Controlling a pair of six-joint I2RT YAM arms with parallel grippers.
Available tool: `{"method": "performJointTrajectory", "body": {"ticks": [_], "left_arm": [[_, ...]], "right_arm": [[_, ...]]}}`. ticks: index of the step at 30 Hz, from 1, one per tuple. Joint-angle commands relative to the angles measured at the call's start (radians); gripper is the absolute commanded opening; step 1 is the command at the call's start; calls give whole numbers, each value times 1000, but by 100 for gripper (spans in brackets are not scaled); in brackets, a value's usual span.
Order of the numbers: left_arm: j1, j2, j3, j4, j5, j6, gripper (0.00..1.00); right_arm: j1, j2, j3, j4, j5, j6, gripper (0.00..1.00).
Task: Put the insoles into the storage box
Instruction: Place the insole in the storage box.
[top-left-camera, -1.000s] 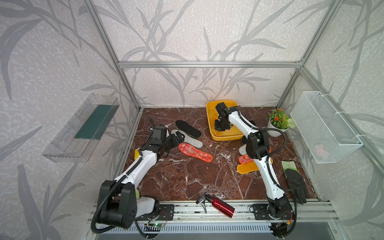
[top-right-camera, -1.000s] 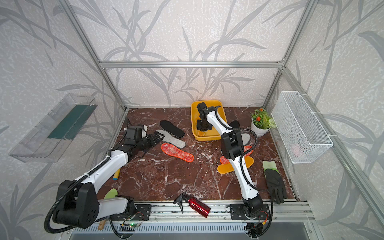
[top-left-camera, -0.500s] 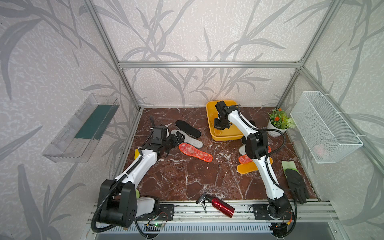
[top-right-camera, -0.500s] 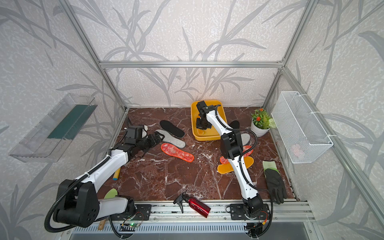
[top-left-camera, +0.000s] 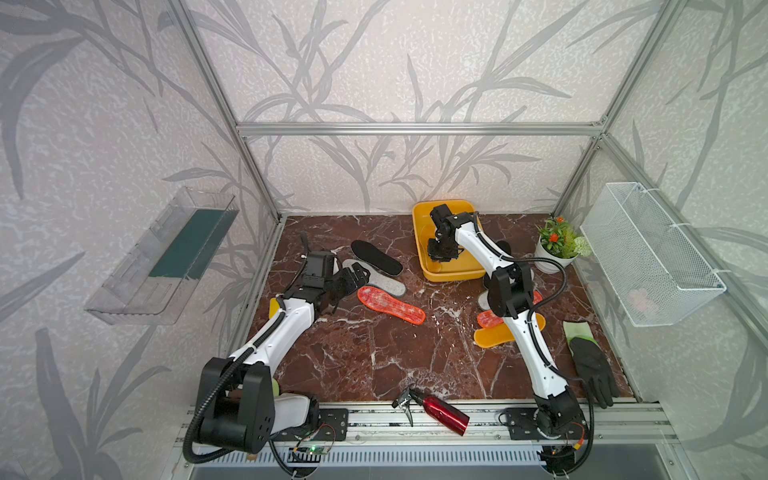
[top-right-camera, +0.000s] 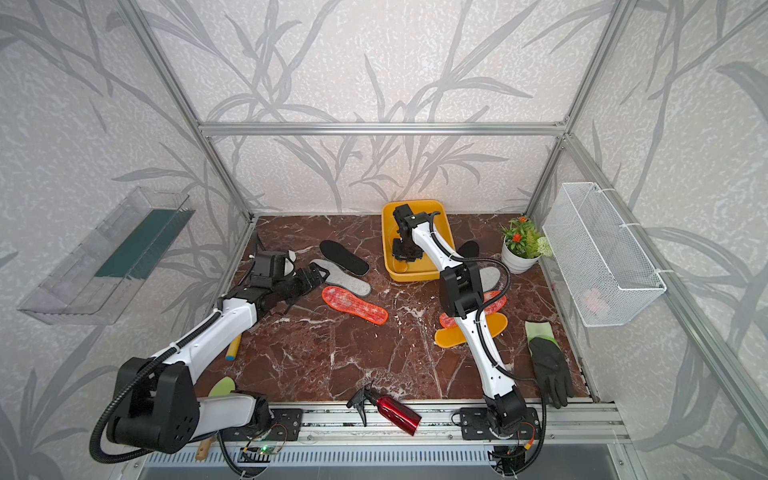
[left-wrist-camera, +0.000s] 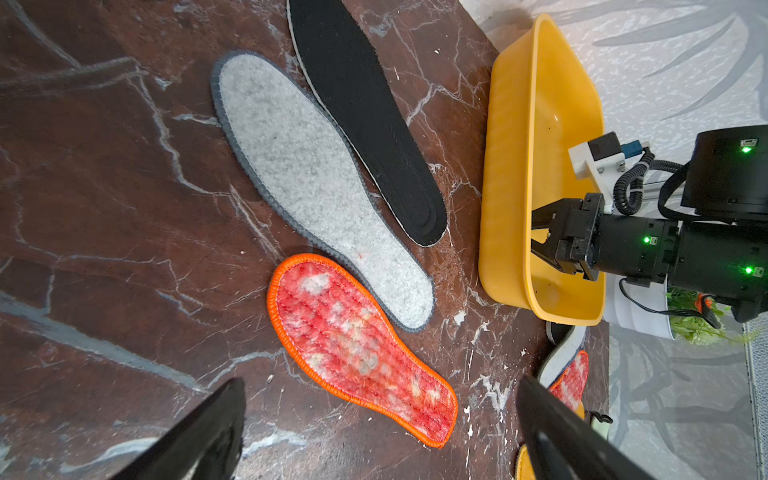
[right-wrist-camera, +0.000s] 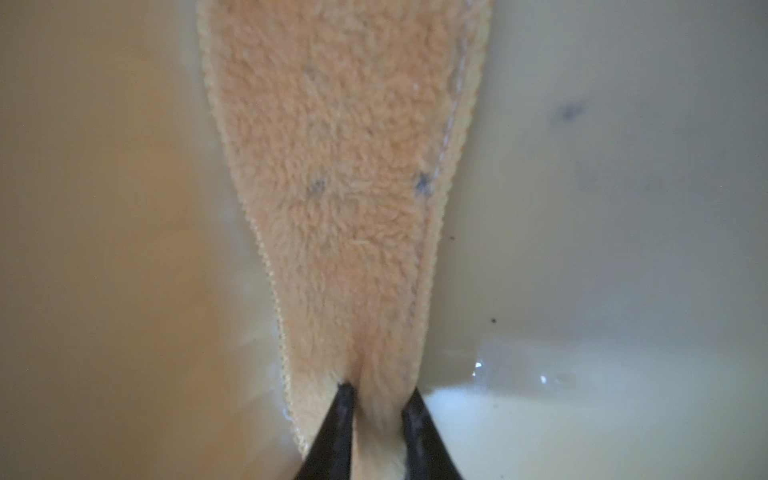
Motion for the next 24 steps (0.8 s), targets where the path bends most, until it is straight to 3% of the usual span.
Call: {"method": "performJointTrajectory", "body": {"ticks": [1,8,16,24], "left_arm": [[1,-2,24,-11,13,10,99],[-5,-18,24,-28,-12,12,99],[-77,-36,52,-74,-77,62,99],[-90,-33,44,-75,-78,54,99]], "right_arm": [[-6,-5,33,-28,-16,-19,32],[-19,-66,32,-42,-24,-50,42],[-48,-203,-46,-27,-88,-121,54],[-61,-190,-38,-45,-225,-132,56]]}}
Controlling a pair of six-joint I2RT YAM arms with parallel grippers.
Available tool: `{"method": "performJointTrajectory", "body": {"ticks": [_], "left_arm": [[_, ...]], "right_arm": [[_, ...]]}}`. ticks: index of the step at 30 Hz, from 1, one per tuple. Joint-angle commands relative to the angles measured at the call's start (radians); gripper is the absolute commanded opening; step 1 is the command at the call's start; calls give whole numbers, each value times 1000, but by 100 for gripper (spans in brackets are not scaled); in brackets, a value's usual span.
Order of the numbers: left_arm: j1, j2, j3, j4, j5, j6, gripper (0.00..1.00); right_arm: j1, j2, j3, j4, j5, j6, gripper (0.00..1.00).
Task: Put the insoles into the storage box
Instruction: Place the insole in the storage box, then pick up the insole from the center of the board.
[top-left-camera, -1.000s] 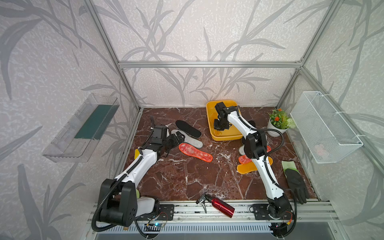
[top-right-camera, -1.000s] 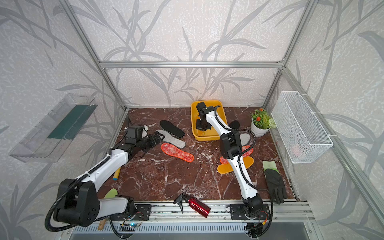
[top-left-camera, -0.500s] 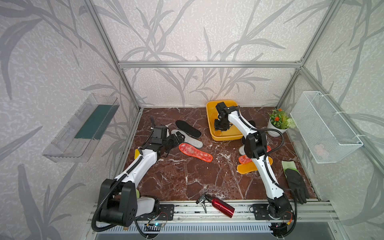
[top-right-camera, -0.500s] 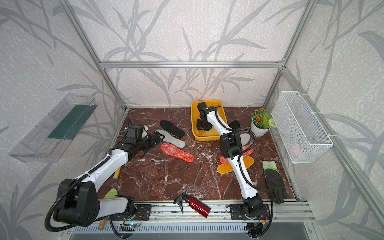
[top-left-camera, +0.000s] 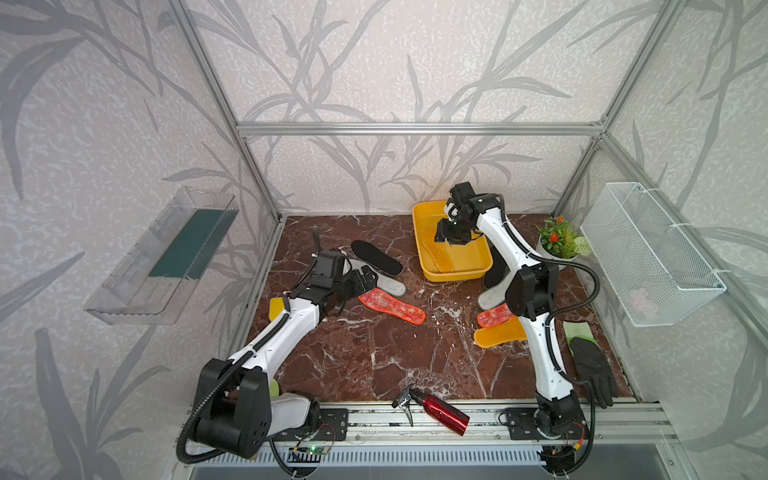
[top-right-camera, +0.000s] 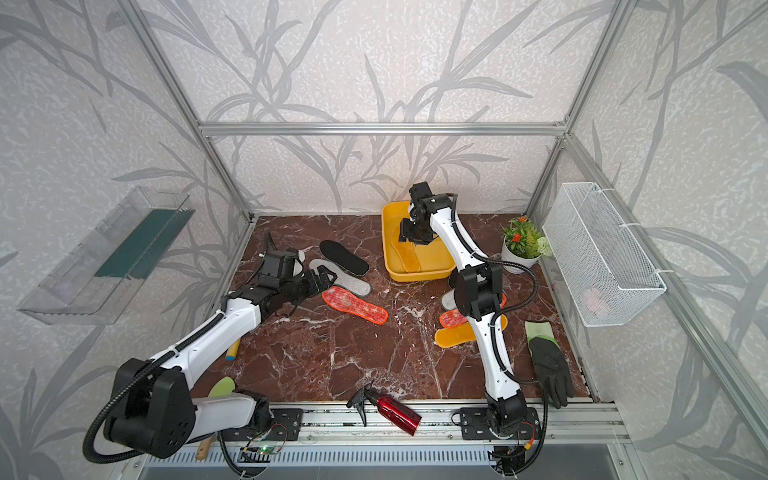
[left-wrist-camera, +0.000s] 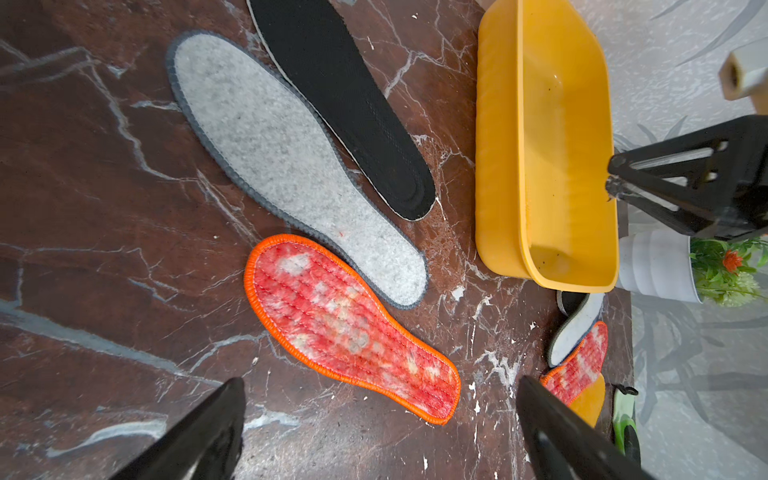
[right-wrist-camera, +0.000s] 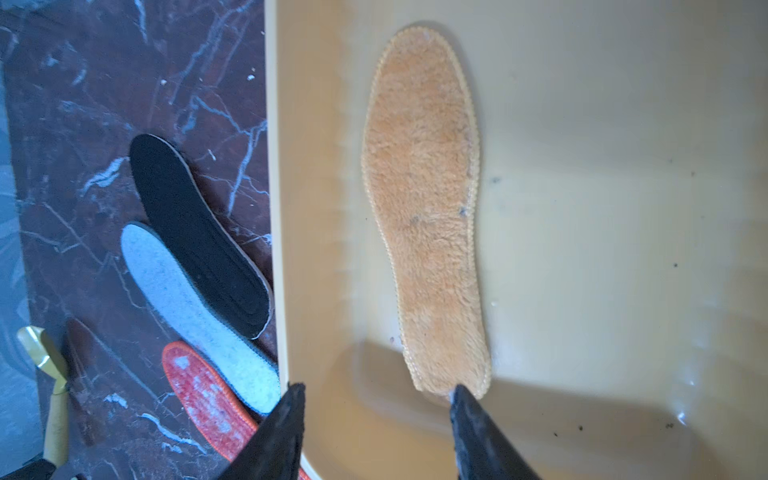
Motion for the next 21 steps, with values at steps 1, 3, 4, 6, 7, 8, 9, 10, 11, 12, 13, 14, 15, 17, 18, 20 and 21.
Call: {"method": "performJointTrajectory", "body": {"ticks": [1,3,4,6,7,8,9,10,11,12,13,14,15,17,18,20,21], "left_arm": [[0,-25,14,-18,-18,16,99],[-1,-31,12,-20,-21,17,99],[0,-35,11,-23,-20,17,99],[0,-44,10,-24,-21,22,99],[0,-47,9,-26,-22,22,99],[1,-48,10,-26,-23,24,99],[0,-51,10,-26,-21,26,99],[0,-52,10,-23,-16,28,100],[0,-51,10,-20,-12,26,99],[-1,-49,9,-14,-3,26,99],[-3,-47,11,-6,7,24,99],[-4,-43,11,6,25,25,99],[-10,-39,13,18,40,27,99],[-34,-30,25,32,55,37,99],[-55,-24,34,37,56,51,99],[-109,-16,59,39,58,101,99],[-141,-8,75,37,56,132,99]], "right_arm": [[6,28,0,-28,-70,-9,56],[10,46,0,-29,-63,-6,56],[11,52,-2,-29,-66,-5,56],[15,58,-6,-31,-64,-7,56],[15,55,-9,-34,-53,-8,56],[15,50,-14,-38,-45,-13,56],[15,44,-17,-41,-38,-21,56],[15,36,-23,-46,-33,-29,56],[15,23,-30,-48,-29,-37,56],[15,2,-51,-44,-22,-45,56],[13,-24,-80,-35,-16,-49,56],[12,-51,-106,-26,-14,-53,56],[7,-83,-145,-12,-17,-56,56],[-2,-154,-230,15,-22,-56,55],[-8,-204,-286,35,-25,-54,55],[-24,-304,-416,92,-34,-45,55],[-35,-362,-493,122,-35,-33,55]]}}
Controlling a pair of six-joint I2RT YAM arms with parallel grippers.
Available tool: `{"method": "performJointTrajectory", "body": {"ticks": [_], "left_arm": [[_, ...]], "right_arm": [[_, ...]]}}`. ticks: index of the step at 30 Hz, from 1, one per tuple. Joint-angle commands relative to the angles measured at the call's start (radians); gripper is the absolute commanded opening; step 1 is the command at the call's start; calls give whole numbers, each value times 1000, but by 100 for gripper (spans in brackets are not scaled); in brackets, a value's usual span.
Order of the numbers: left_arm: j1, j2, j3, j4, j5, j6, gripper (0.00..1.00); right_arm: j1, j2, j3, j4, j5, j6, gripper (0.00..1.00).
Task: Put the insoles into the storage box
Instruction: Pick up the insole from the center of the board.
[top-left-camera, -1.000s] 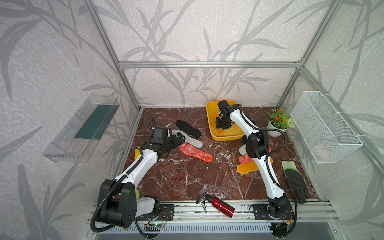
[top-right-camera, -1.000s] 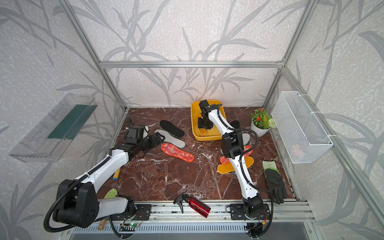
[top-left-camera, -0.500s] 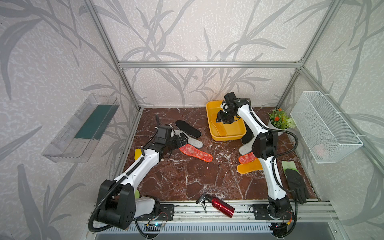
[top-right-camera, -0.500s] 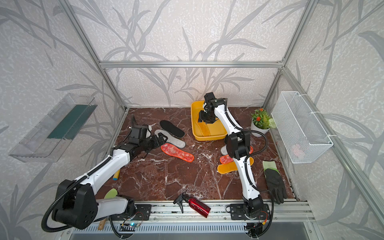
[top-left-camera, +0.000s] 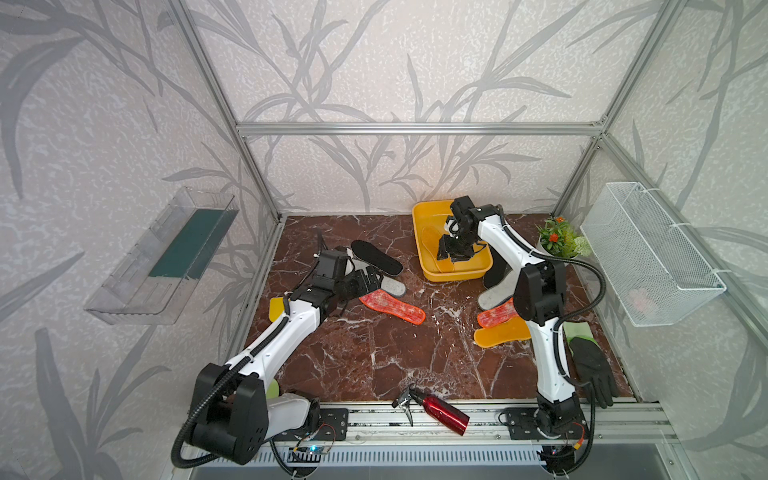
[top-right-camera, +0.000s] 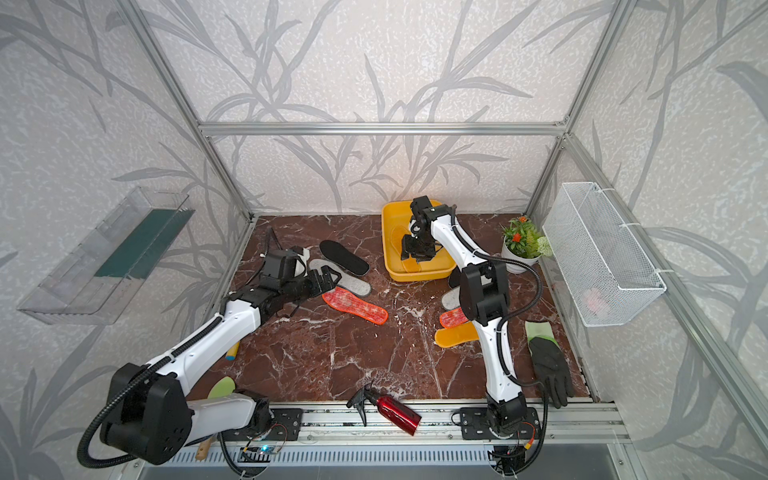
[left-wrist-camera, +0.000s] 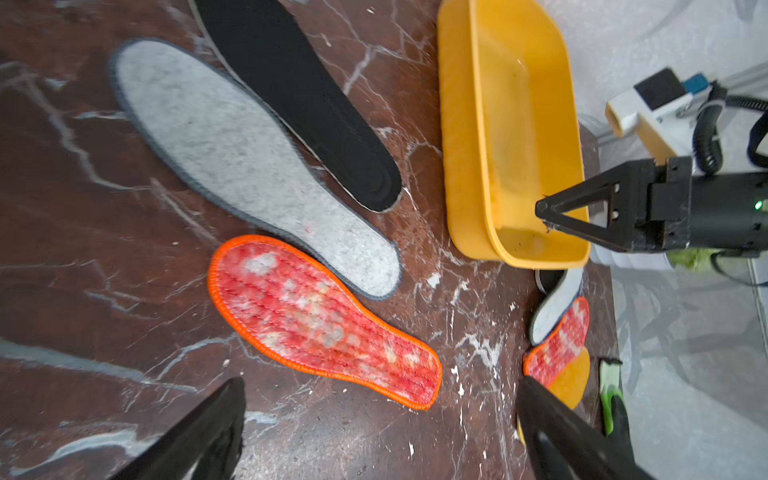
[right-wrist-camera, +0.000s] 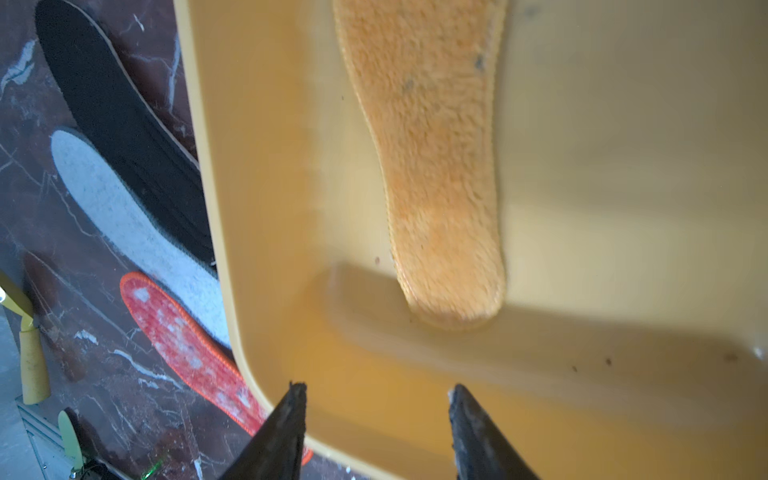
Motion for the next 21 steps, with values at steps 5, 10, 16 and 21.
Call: {"method": "performJointTrajectory", "body": {"ticks": [5,10,16,21], "left_arm": [[-198,83,140,10,52,209,99],[-280,200,222,-5,80,240,99],[-335,290,281,-29,41,250,99],[-335,277,245,36,-4,208,99]], "right_arm": [[-109,-418,-414,147,-14,60,54],[-164,-652,-661,93,84,93,53],[-203,-910,-936,23,184,218,53],[-209,-1114,-1129,-12,216,386,53]]}}
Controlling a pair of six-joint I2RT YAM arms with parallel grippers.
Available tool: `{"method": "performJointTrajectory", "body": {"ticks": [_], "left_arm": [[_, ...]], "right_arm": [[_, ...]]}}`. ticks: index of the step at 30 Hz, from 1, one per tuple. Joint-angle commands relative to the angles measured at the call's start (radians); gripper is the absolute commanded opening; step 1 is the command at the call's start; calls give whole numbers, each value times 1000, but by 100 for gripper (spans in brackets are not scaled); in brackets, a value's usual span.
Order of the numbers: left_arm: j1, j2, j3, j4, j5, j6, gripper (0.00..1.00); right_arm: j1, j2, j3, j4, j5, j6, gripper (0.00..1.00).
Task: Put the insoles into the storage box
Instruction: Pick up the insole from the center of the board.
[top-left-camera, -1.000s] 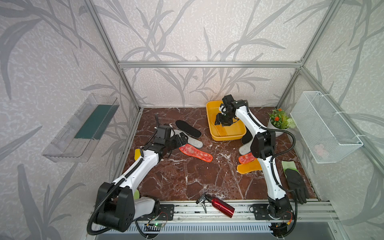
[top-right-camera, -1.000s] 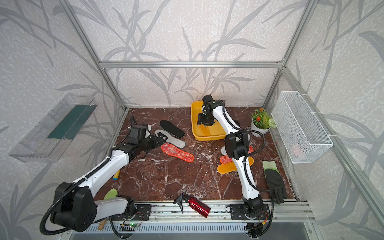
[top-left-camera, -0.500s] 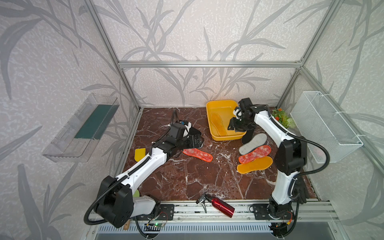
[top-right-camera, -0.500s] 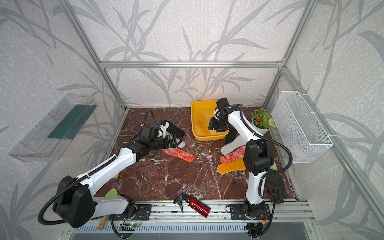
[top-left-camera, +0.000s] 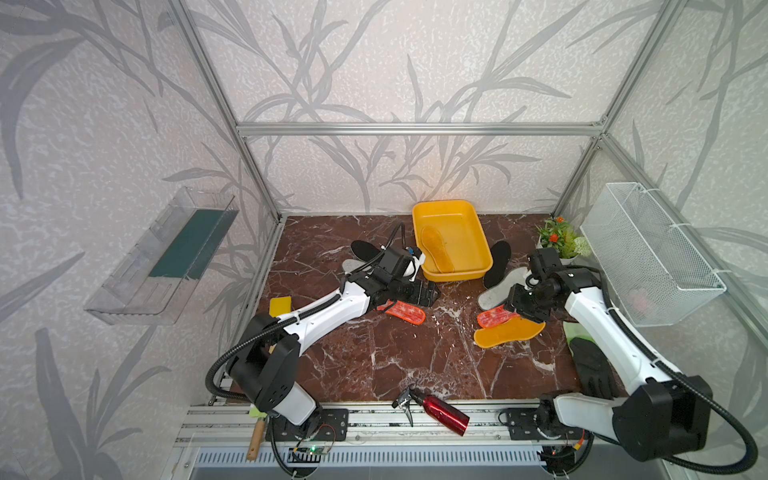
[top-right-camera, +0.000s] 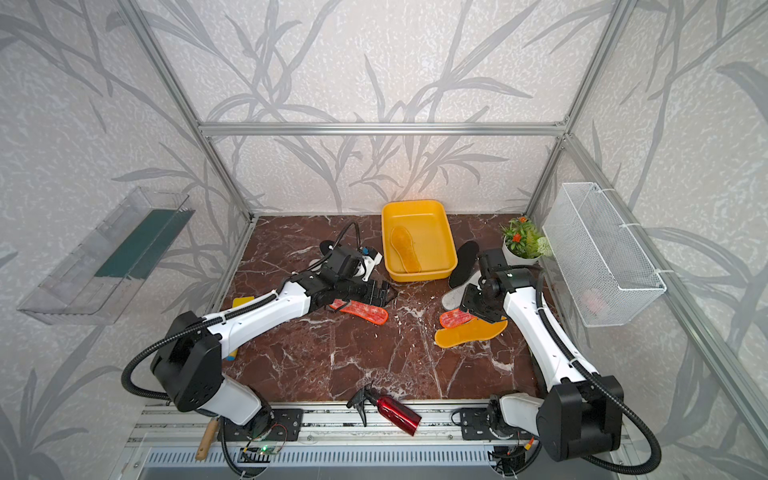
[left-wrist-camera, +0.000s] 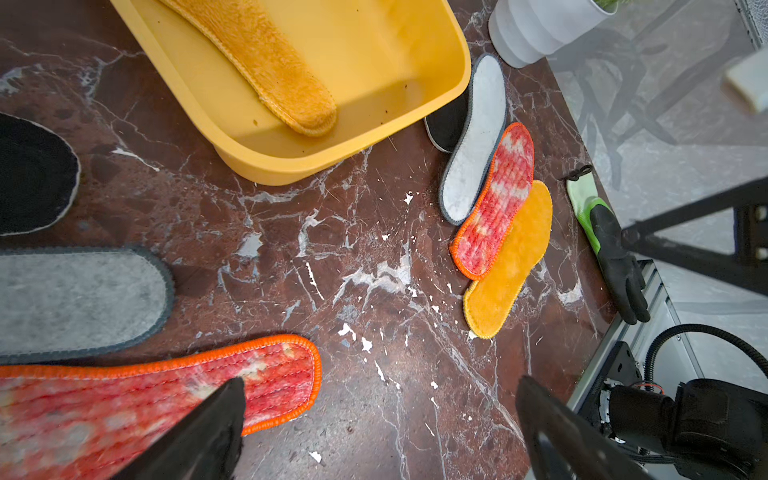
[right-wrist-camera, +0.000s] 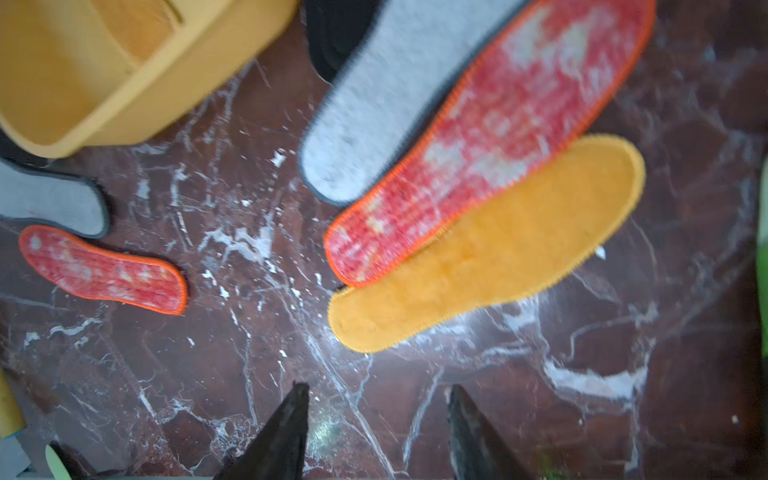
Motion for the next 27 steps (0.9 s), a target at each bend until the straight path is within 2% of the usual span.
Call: {"method": "performJointTrajectory", "body": {"ticks": [1,5,9,17,21,27], "left_arm": [[1,-22,-20,54,-41,-11,99],[3,-21,-19,49,-59,-22,99],[13,-37,-23,30,-105,-35,99],[49,-102,-87,28,-181,-84,99],[80,-141,-121,33,-208,-123,99],[94,-144,-122,24,-203,-115,99]], "right_arm": [[-5,-110,-88,-56,63,172,53],[-7,-185,-161,-83,105,242,53],[-7,-176,-200,-67,117,280,53],[-16,-57,-244,29,165,354,53],[-19,6,-246,91,142,360,53],[-21,126,-218,116,115,342,52]]}}
